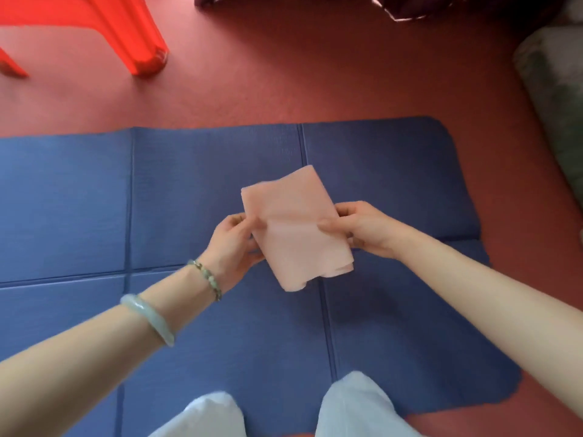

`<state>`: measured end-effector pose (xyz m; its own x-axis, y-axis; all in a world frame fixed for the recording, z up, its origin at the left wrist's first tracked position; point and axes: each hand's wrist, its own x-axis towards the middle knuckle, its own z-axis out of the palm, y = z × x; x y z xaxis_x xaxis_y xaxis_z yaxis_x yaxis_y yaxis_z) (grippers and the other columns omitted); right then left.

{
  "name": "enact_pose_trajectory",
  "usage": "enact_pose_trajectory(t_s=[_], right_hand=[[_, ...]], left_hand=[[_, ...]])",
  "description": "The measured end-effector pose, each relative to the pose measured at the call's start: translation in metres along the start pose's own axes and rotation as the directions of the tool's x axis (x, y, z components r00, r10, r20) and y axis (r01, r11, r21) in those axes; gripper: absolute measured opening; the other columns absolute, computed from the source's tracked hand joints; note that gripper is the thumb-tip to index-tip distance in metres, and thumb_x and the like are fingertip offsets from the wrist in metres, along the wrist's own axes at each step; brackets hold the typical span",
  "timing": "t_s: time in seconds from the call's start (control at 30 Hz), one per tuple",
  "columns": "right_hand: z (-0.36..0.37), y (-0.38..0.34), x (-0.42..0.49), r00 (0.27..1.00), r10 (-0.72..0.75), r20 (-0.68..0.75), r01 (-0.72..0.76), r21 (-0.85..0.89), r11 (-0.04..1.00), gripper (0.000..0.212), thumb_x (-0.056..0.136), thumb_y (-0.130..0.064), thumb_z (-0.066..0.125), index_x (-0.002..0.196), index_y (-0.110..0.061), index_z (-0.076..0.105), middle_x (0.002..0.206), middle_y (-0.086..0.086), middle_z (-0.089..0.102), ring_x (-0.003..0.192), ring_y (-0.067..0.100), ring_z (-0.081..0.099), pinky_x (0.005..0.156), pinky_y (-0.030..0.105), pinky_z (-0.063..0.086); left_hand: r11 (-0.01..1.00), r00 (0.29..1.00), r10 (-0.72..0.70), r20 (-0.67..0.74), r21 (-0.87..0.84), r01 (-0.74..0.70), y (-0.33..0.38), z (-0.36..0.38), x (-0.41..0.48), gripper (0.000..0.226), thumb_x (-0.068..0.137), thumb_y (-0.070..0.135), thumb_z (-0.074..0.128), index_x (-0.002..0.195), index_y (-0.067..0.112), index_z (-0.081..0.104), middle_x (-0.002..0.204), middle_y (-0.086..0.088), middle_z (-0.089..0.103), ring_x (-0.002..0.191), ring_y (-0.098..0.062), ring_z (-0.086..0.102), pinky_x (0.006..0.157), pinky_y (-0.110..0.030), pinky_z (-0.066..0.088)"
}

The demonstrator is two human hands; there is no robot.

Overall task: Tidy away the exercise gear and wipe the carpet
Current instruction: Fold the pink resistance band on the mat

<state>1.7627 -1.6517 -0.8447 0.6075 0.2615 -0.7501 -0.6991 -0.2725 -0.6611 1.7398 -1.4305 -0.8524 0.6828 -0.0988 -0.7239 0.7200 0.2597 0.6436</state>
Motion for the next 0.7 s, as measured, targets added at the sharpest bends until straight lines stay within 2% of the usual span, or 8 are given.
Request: enact_pose_trajectory(t_s=[0.1, 0.27, 0.37, 0.5, 0.6, 0.67, 0.7], right_hand=[[0.013, -0.031, -0.064, 0.999, 0.017, -0.044, -0.012, 0.127, 0.992, 0.032, 0.086, -0.012, 0.064, 0.116, -0.002, 0.059, 0.107, 0.006, 0.068, 0.093, 0.018, 0.066, 0.073, 0.029, 0.055], [0.028, -0.109, -0.190, 0.991, 0.026, -0.131, 0.008, 0.250, 0.968, 0.026, 0.087, -0.011, 0.062, 0.112, -0.006, 0.057, 0.108, 0.007, 0.066, 0.097, 0.023, 0.064, 0.081, 0.037, 0.054], [0.029, -0.156, -0.271, 0.978, 0.007, -0.208, 0.054, 0.288, 0.956, 0.018, 0.087, -0.009, 0.061, 0.103, -0.016, 0.058, 0.108, 0.008, 0.065, 0.093, 0.023, 0.064, 0.080, 0.039, 0.052], [0.027, -0.207, -0.377, 0.941, -0.005, -0.339, 0.145, 0.390, 0.909, 0.022, 0.080, -0.017, 0.063, 0.096, -0.030, 0.059, 0.109, 0.005, 0.066, 0.097, 0.027, 0.066, 0.084, 0.043, 0.052], [0.014, -0.227, -0.440, 0.914, -0.010, -0.406, 0.197, 0.422, 0.885, 0.021, 0.080, -0.018, 0.061, 0.100, -0.022, 0.060, 0.105, 0.005, 0.068, 0.095, 0.025, 0.066, 0.083, 0.041, 0.052], [-0.003, -0.228, -0.472, 0.888, -0.008, -0.459, 0.229, 0.428, 0.874, 0.020, 0.079, -0.019, 0.058, 0.098, -0.013, 0.059, 0.098, 0.006, 0.066, 0.089, 0.023, 0.063, 0.079, 0.039, 0.049], [-0.014, -0.224, -0.485, 0.868, 0.002, -0.497, 0.252, 0.444, 0.860, 0.027, 0.074, -0.023, 0.057, 0.096, -0.007, 0.057, 0.094, 0.007, 0.064, 0.086, 0.022, 0.060, 0.076, 0.038, 0.047]], left_hand=[[0.995, 0.995, -0.061, 0.080, 0.088, 0.054, 0.057, 0.012, -0.053, 0.016, 0.089, 0.004, 0.052, 0.100, 0.009, 0.063, 0.092, -0.003, 0.070, 0.080, -0.016, 0.067, 0.072, -0.033, 0.056], [0.976, 0.988, -0.099, 0.117, 0.204, 0.073, 0.143, 0.051, -0.165, 0.016, 0.091, 0.009, 0.053, 0.102, 0.008, 0.065, 0.084, -0.001, 0.069, 0.078, -0.016, 0.064, 0.078, -0.037, 0.051], [0.972, 0.988, -0.064, 0.139, 0.233, 0.030, 0.188, 0.086, -0.234, 0.017, 0.093, 0.016, 0.052, 0.103, 0.015, 0.065, 0.089, 0.001, 0.069, 0.078, -0.014, 0.064, 0.079, -0.042, 0.053], [0.967, 0.979, -0.052, 0.195, 0.254, 0.001, 0.236, 0.145, -0.315, 0.020, 0.096, 0.027, 0.046, 0.111, 0.022, 0.059, 0.098, 0.003, 0.069, 0.086, -0.015, 0.065, 0.067, -0.037, 0.055], [0.954, 0.965, -0.111, 0.239, 0.298, 0.036, 0.259, 0.189, -0.355, 0.036, 0.097, 0.036, 0.044, 0.127, 0.016, 0.049, 0.120, -0.003, 0.064, 0.108, -0.020, 0.062, 0.079, -0.039, 0.052], [0.939, 0.957, -0.147, 0.251, 0.339, 0.056, 0.268, 0.220, -0.371, 0.048, 0.091, 0.042, 0.052, 0.126, 0.010, 0.047, 0.121, -0.007, 0.064, 0.108, -0.022, 0.062, 0.080, -0.039, 0.051], [0.930, 0.948, -0.162, 0.275, 0.364, 0.053, 0.271, 0.236, -0.376, 0.051, 0.088, 0.041, 0.057, 0.123, 0.006, 0.047, 0.118, -0.010, 0.064, 0.104, -0.023, 0.063, 0.078, -0.039, 0.052]])
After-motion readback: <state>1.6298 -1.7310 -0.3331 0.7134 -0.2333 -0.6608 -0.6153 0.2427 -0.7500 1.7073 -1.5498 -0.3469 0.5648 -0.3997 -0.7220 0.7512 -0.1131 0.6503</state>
